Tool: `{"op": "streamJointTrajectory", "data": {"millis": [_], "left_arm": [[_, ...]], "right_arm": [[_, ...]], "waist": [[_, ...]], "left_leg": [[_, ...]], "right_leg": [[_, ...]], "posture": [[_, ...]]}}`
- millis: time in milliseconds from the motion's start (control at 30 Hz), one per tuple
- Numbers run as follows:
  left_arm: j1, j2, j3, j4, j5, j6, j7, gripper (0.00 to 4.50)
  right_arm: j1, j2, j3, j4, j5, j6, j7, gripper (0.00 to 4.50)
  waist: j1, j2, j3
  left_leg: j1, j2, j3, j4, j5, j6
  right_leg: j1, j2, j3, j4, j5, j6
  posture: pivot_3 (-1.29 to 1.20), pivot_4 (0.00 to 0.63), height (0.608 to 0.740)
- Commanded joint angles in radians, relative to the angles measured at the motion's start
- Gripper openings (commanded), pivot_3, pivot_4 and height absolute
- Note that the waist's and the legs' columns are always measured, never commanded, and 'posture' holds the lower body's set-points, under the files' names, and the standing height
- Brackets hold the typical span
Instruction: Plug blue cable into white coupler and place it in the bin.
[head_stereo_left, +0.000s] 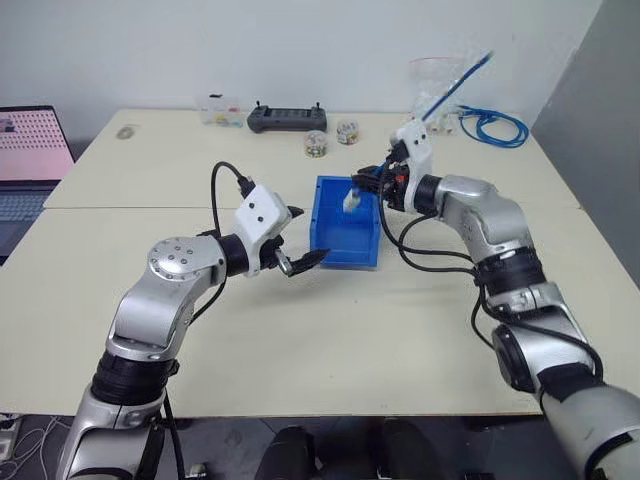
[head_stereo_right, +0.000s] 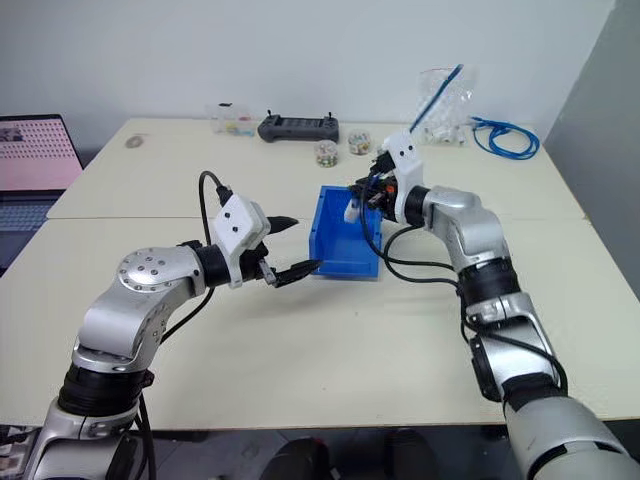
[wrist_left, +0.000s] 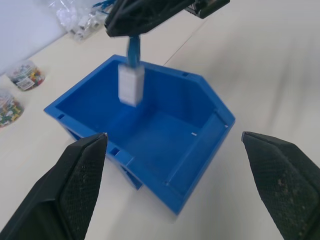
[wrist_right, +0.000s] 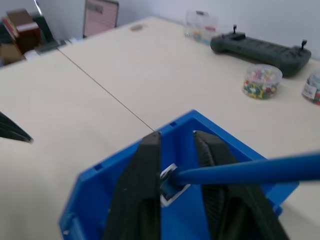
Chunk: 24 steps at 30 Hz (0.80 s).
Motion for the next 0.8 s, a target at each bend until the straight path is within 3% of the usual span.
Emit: {"op": "streamJointTrajectory", "data": {"millis": [33,167,333,567,800], "left_arm": [[-0.009,0.014,0.014,-0.006,0.006,-0.014,0.016,4.50],[-0.008,0.022,0.054,0.024,-0.002,0.000,0.043,4.50],[0.005,0.059,0.124,0.072,-0.003,0.034,0.081,4.50],[0.057,0.081,0.232,0.089,-0.047,0.043,0.104,4.50],[0.073,0.096,0.246,0.111,-0.080,0.015,0.076,4.50]], "right_arm": [[0.004,-0.111,-0.011,-0.033,-0.014,0.003,0.113,2.22],[0.090,-0.249,-0.046,-0.148,0.019,0.086,0.191,3.23],[0.307,-0.395,-0.118,-0.422,0.087,0.147,0.259,4.40],[0.564,-0.402,-0.244,-0.774,0.247,0.229,0.226,4.46],[0.573,-0.380,-0.247,-0.834,0.286,0.256,0.160,4.46]], "waist": [[0.004,0.000,0.000],[0.018,0.000,0.000],[0.016,0.000,0.001],[0.004,-0.001,0.001],[0.002,-0.001,0.001]], "left_leg": [[-0.005,0.000,0.000,0.001,0.000,0.000],[-0.010,-0.001,0.002,0.002,0.000,0.000],[-0.009,0.000,0.002,0.001,0.000,0.000],[-0.004,0.001,0.001,0.002,0.000,0.000],[-0.003,0.001,0.000,0.003,0.000,0.000]], "right_leg": [[-0.003,-0.001,-0.001,0.000,0.000,0.000],[-0.006,-0.003,0.000,-0.003,0.000,0.000],[-0.006,-0.002,-0.001,-0.001,0.000,0.000],[-0.004,0.000,-0.001,0.002,0.001,0.000],[-0.001,0.000,-0.001,0.001,0.002,0.001]], "posture": [[0.00,0.150,0.740],[0.00,0.150,0.740],[0.00,0.150,0.740],[0.00,0.150,0.740],[0.00,0.150,0.740]]}}
